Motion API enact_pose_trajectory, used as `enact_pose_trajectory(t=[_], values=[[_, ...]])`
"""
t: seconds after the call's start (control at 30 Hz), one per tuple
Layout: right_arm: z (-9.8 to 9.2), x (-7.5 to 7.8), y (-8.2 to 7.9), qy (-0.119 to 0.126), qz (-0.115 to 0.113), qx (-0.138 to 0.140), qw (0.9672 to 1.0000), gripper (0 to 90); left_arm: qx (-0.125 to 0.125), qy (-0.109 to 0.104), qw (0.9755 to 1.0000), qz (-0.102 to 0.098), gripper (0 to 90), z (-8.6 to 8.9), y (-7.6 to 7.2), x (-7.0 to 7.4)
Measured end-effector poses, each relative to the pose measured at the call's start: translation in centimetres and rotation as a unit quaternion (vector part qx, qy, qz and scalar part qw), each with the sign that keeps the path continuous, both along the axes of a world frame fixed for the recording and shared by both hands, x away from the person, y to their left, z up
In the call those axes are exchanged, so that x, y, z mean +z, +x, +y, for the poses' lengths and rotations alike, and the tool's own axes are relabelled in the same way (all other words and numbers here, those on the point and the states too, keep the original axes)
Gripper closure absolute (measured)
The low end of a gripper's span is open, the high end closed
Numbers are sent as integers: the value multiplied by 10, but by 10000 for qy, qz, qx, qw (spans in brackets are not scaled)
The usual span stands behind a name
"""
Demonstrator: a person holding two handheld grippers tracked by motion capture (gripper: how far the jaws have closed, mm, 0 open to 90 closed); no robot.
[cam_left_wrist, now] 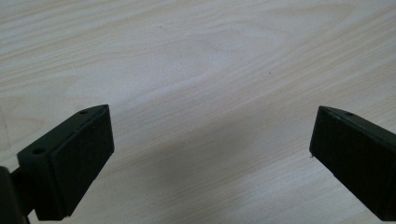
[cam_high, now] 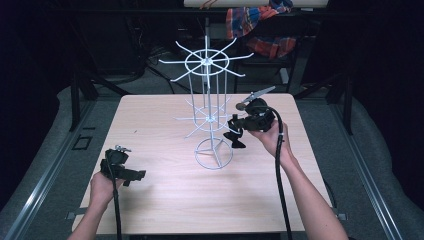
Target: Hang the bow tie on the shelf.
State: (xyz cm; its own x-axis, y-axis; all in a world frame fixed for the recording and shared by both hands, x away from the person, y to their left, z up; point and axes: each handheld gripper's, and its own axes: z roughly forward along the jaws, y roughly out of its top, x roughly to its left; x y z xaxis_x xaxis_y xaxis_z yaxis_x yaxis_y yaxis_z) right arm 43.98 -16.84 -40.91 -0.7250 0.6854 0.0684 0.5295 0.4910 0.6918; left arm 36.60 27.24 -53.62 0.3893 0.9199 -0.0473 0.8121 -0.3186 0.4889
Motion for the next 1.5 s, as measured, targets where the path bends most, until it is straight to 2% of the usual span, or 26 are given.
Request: enact_pose_trajectory(t=[0.23, 0.33, 0.57, 1.07, 1.23, 1.5], values=[[-3, 0, -2, 3, 47, 60, 10000, 735, 26, -29, 10000, -4, 0, 1, -1, 0], [-5, 0, -4, 28, 71, 53, 10000, 630, 7, -21, 10000, -4, 0, 1, -1, 0], [-12, 3, -9, 8, 99, 51, 9999, 456, -20, -9, 10000, 3, 0, 0, -1, 0], [-33, 2, -25, -165, 200, -60, 9996, 257, -37, 5, 10000, -18, 0, -1, -1, 1], [-42, -3, -30, -277, 273, -3, 9992, 221, -19, -3, 10000, -23, 0, -1, -2, 1], [-55, -11, -39, -389, 333, -87, 9987, 181, -40, 2, 10000, -18, 0, -1, -1, 1]])
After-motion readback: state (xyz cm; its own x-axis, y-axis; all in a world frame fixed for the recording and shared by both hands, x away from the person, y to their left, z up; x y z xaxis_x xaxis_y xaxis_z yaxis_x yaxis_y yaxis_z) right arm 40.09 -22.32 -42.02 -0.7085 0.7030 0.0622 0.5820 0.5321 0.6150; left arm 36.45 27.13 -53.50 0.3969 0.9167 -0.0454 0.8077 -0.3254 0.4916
